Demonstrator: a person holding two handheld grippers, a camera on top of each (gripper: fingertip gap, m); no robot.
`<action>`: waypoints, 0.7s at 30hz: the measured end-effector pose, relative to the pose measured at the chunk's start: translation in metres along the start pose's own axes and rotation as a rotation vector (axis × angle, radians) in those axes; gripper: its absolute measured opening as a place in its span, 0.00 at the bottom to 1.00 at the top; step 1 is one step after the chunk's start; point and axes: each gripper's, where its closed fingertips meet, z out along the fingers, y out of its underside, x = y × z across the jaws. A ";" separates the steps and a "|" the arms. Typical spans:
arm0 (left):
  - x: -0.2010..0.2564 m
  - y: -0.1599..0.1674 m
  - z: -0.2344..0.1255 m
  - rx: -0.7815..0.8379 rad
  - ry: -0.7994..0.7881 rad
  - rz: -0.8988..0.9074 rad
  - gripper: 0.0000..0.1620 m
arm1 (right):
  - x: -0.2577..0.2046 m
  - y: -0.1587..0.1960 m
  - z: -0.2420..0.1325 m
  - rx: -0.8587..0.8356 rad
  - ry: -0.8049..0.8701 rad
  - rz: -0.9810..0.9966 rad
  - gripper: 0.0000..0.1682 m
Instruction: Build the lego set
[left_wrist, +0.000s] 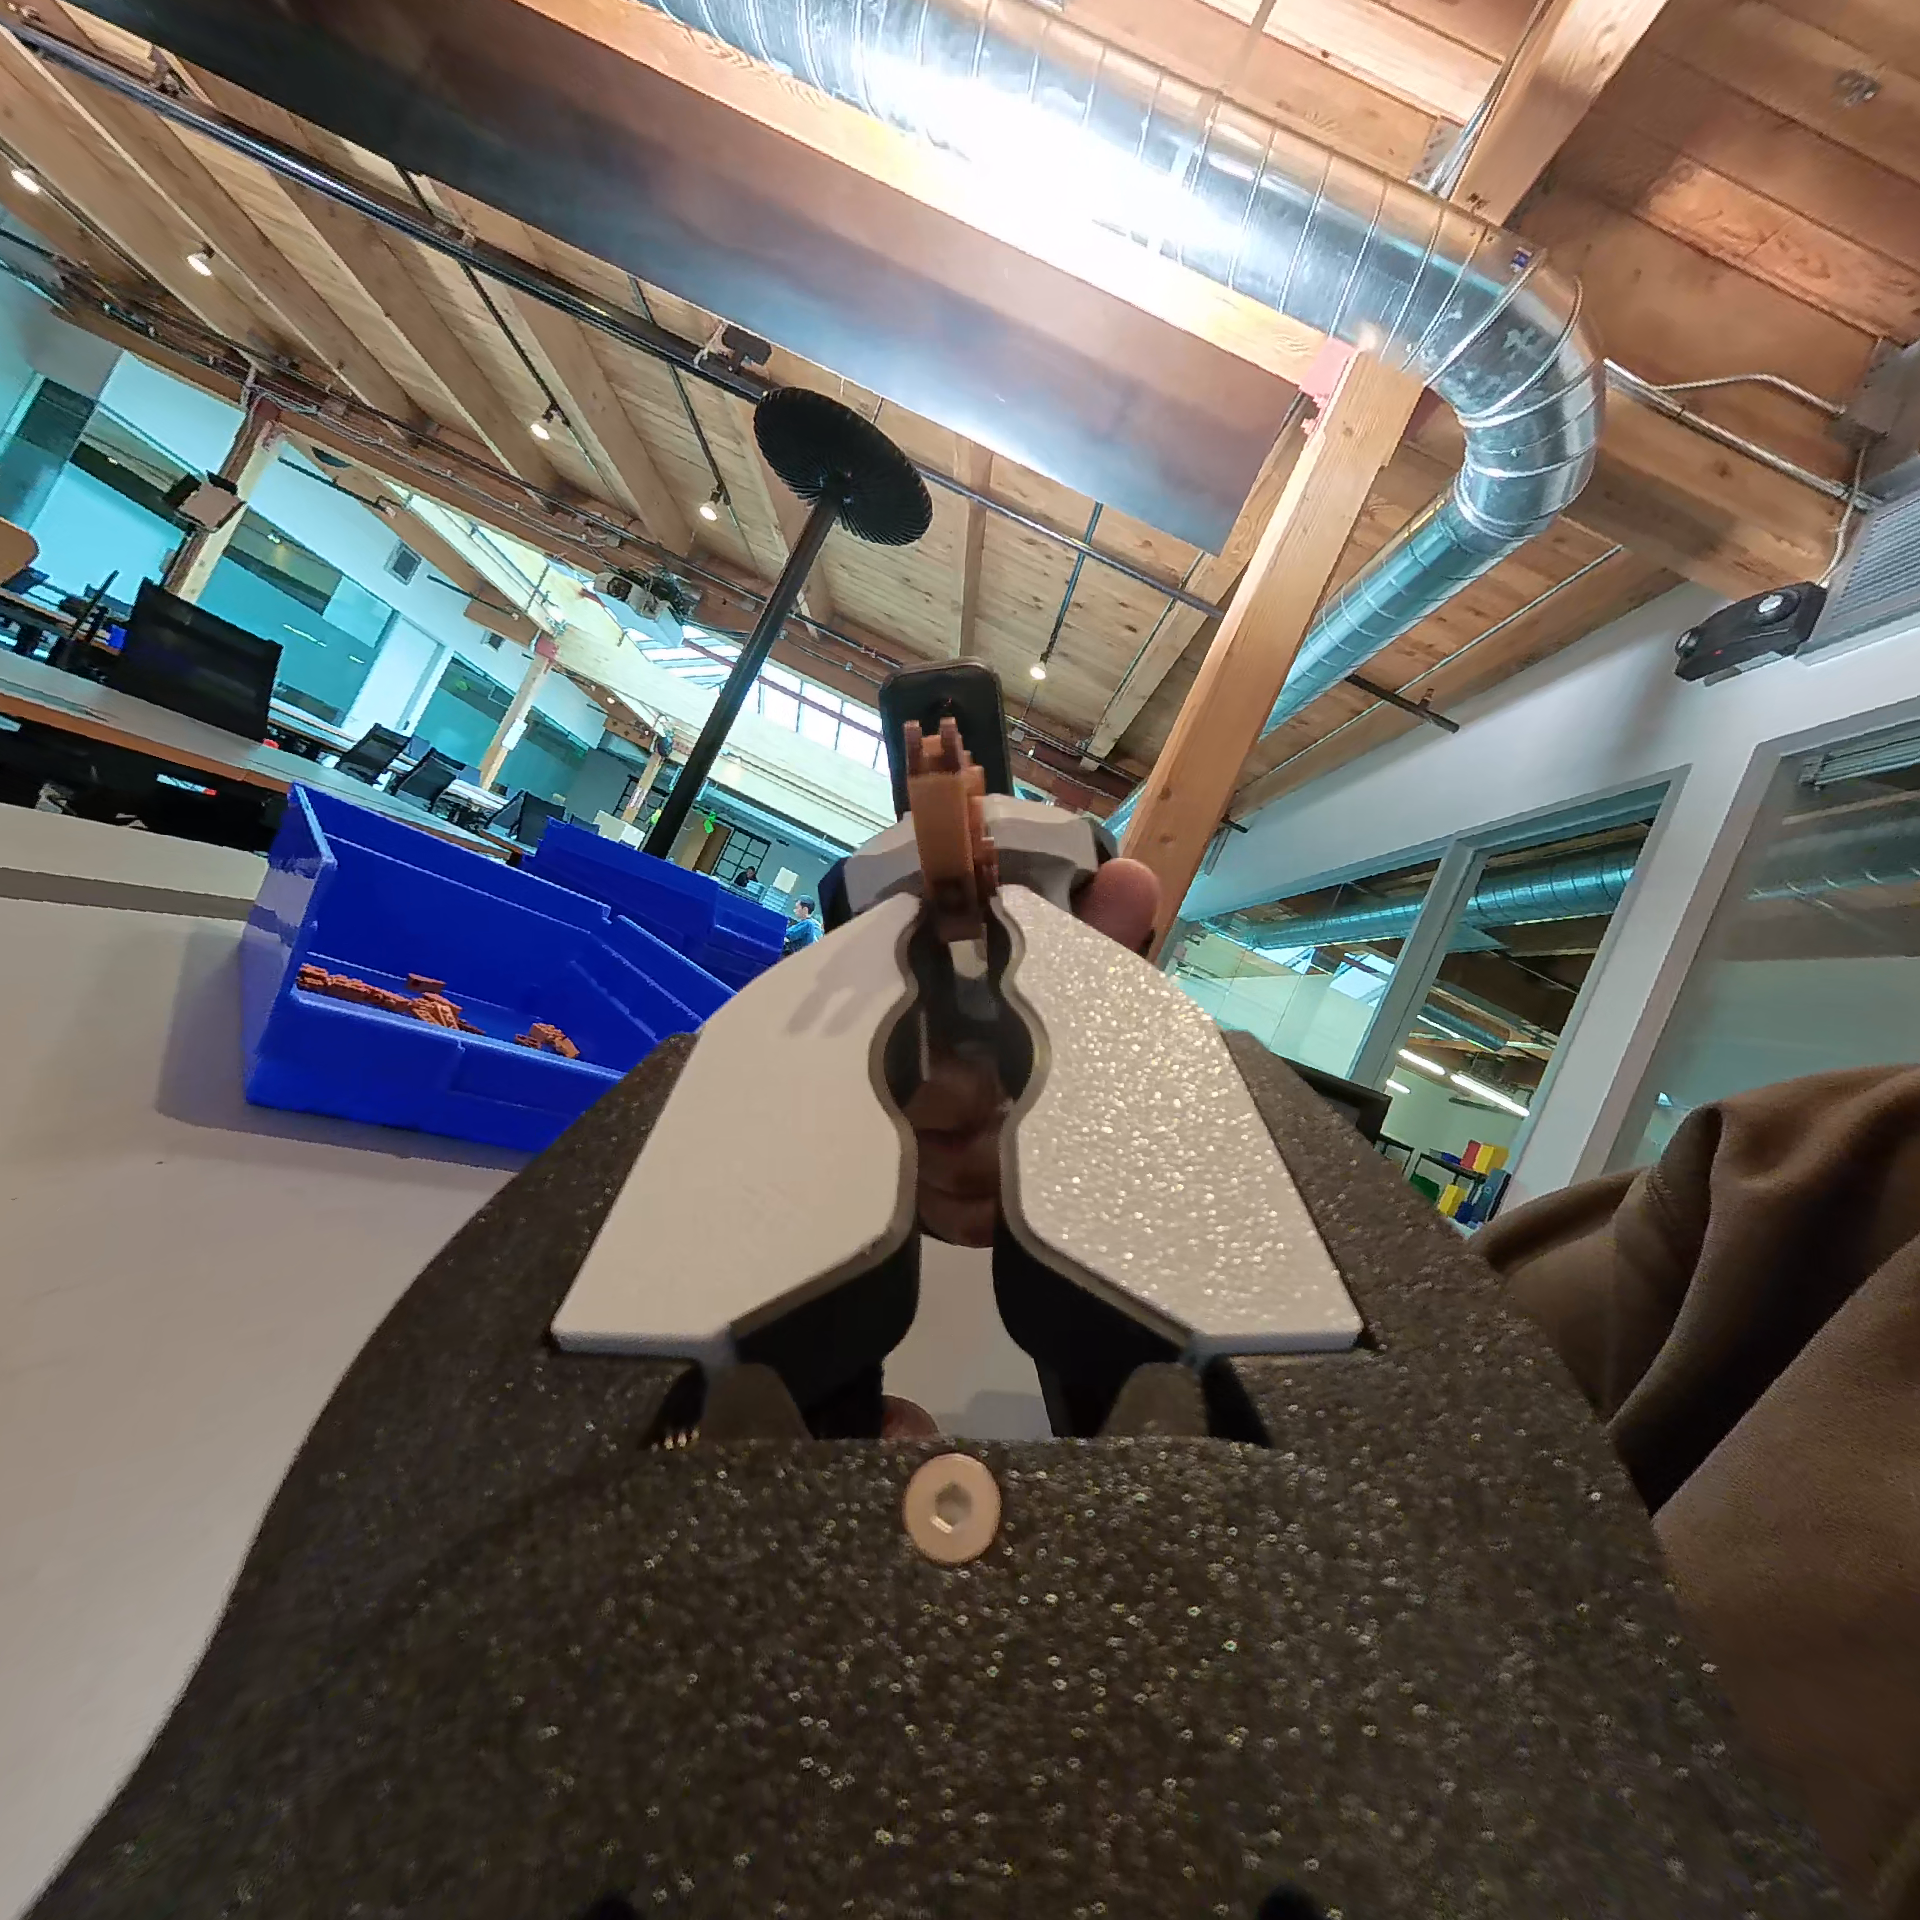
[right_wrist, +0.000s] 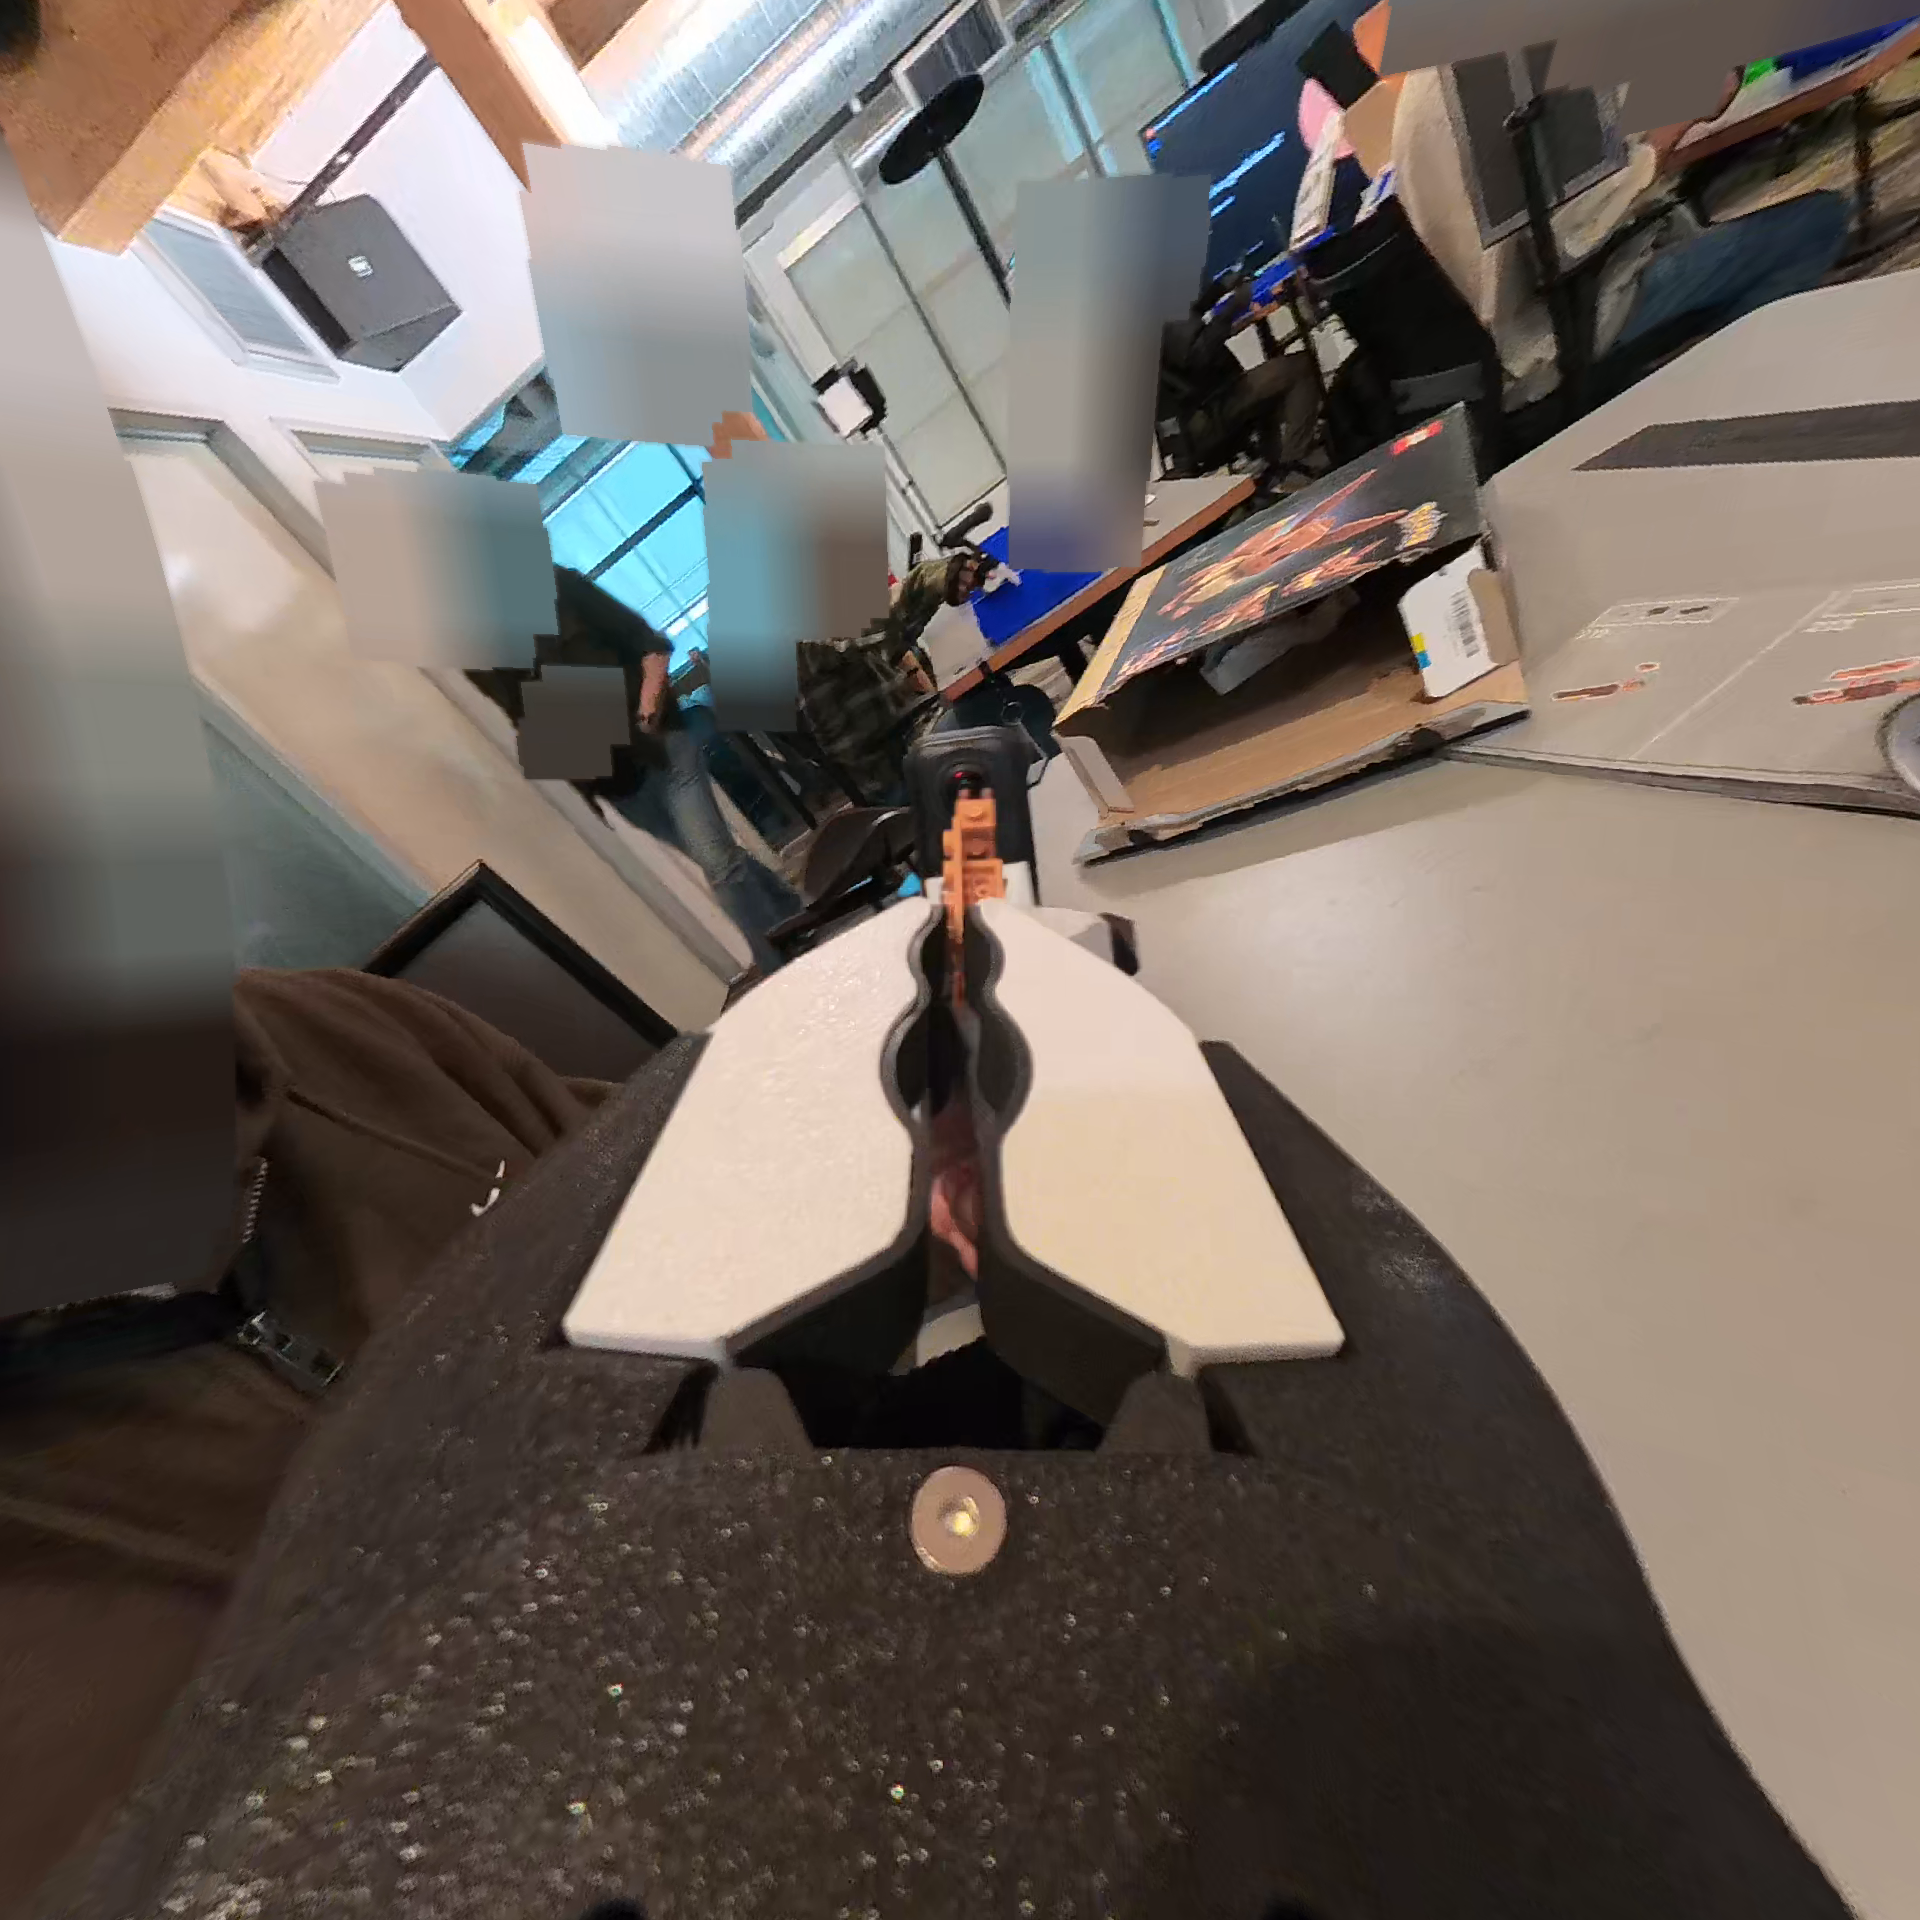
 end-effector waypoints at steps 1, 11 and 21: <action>-0.001 0.000 0.000 -0.002 -0.007 0.001 0.06 | 0.003 -0.001 -0.001 0.011 0.008 0.011 0.01; -0.012 -0.005 -0.005 0.020 -0.074 0.001 0.06 | 0.044 0.015 -0.015 -0.007 0.177 -0.091 0.02; -0.021 -0.004 -0.008 0.011 -0.120 -0.016 0.06 | 0.143 0.107 -0.073 -0.626 0.743 -0.543 0.02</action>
